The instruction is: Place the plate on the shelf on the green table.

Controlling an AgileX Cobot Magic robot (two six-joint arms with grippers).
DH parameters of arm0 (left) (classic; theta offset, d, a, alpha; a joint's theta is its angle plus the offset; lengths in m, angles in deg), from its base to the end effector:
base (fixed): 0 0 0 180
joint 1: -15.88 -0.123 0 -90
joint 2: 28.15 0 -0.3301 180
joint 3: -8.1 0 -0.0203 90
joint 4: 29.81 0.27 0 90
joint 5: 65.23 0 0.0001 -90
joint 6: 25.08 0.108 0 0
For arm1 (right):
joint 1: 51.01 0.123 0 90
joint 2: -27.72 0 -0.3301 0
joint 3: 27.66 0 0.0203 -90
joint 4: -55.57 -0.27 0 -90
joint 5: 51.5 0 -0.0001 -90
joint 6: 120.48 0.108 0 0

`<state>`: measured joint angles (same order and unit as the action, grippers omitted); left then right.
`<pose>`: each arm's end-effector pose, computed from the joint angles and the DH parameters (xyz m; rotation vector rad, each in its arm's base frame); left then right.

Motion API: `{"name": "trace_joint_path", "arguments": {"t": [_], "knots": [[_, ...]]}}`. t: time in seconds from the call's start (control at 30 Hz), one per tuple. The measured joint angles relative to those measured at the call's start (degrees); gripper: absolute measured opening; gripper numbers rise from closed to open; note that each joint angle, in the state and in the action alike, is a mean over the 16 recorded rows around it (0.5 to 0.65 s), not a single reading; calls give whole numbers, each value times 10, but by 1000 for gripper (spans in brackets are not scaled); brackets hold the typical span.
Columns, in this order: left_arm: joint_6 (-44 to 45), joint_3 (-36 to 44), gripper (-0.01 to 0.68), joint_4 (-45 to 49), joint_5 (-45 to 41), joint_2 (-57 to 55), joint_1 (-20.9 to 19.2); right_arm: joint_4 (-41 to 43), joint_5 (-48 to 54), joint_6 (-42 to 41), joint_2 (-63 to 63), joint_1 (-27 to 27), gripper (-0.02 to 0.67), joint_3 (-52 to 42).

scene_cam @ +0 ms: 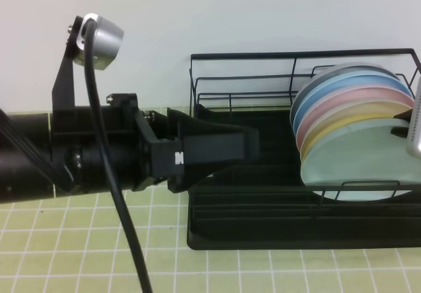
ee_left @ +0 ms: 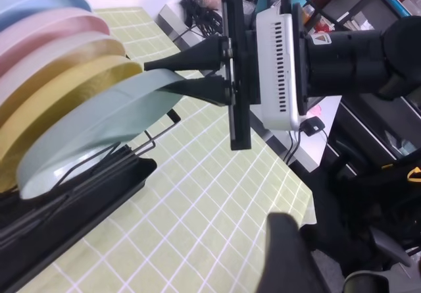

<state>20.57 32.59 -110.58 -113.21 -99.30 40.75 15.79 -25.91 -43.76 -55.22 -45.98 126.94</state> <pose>0.1795 -0.1706 0.4091 0.5308 1.9306 -1.4052 0.2994 0.0564 0.3202 -1.4192 1.7162 -0.2768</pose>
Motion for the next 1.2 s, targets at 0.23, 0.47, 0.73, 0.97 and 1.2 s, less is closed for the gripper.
{"name": "trace_joint_path", "arguments": {"t": [0.23, 0.47, 0.73, 0.97, 1.2], "knots": [[-1, 0, 390, 3, -4, 0, 0, -11, -9, 8, 9, 0, 319, 0], [0, 0, 289, 35, 8, 0, 0, -46, -19, 47, 55, 0, 348, 0], [-3, 1, 94, 137, 74, 0, 0, -81, -23, 210, 160, 0, 149, -4], [-9, 16, 1, 227, 163, 7, 0, -99, -56, 371, 277, 0, 9, -58], [-9, 80, 0, 255, 265, 39, 0, -122, -105, 441, 419, 0, -3, -182]]}}
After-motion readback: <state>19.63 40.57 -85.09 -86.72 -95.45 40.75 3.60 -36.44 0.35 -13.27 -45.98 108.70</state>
